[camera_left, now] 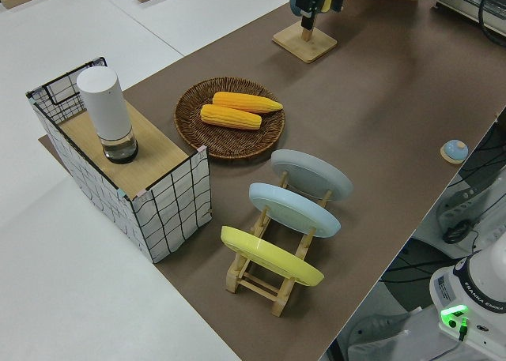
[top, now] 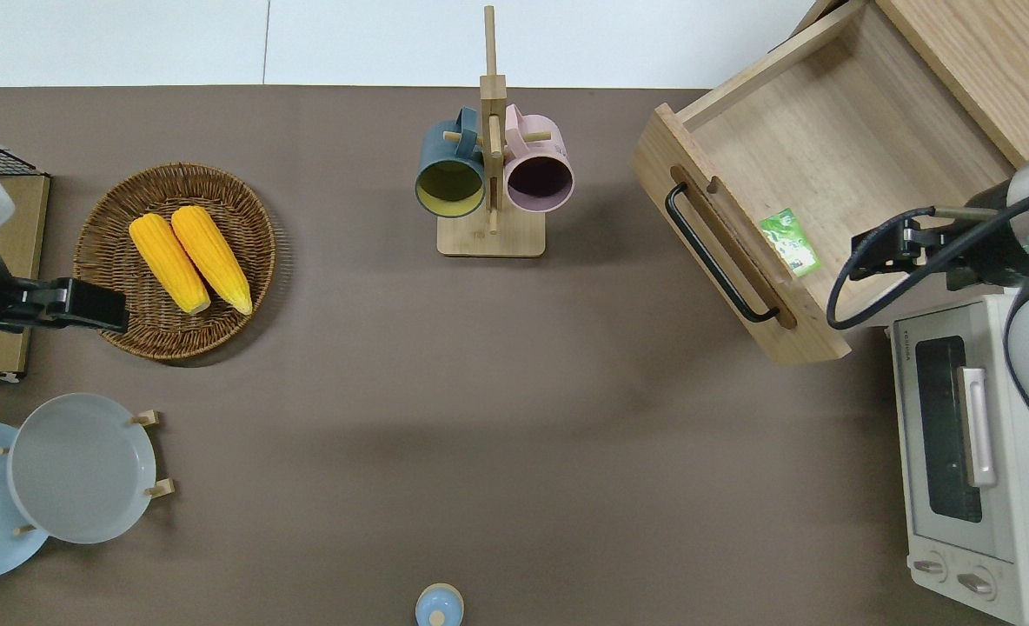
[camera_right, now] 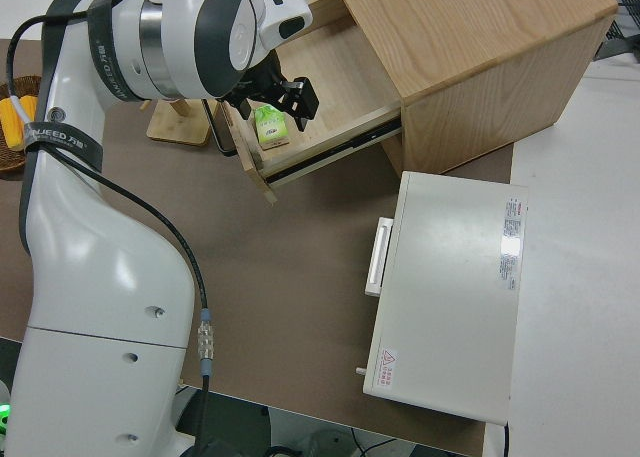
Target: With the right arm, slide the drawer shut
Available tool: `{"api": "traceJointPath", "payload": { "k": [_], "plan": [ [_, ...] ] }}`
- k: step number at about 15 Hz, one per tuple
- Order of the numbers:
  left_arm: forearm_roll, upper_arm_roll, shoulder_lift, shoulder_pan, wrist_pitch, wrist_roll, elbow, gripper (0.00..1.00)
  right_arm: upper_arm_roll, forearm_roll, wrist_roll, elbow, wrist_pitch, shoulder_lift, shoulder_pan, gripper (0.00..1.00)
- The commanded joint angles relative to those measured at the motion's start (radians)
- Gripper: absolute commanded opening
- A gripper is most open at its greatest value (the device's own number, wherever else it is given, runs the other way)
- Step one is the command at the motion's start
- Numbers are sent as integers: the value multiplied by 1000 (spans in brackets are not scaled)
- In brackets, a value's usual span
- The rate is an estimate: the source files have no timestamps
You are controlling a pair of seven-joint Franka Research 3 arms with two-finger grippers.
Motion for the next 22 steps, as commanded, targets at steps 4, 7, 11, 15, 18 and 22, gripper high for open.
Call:
{"api": "traceJointPath", "payload": {
  "k": [4, 7, 11, 15, 18, 22],
  "plan": [
    [17, -7, 11, 5, -20, 10, 26, 993, 1, -21, -12, -3, 8, -7, -2, 987],
    [17, -7, 11, 5, -20, 10, 24, 993, 2, -21, -20, -3, 6, -7, -1, 987],
    [17, -7, 11, 5, -20, 10, 26, 993, 1, -21, -26, 5, 6, -7, -8, 987],
    [17, -7, 11, 5, -20, 10, 24, 993, 4, -93, -31, 5, 6, -7, 15, 983],
    [17, -7, 11, 5, -20, 10, 26, 993, 4, -96, -32, 5, 4, -7, 19, 979],
    [17, -7, 11, 5, -20, 10, 26, 993, 2, -85, -34, 5, 3, -7, 19, 416]
  ]
}}
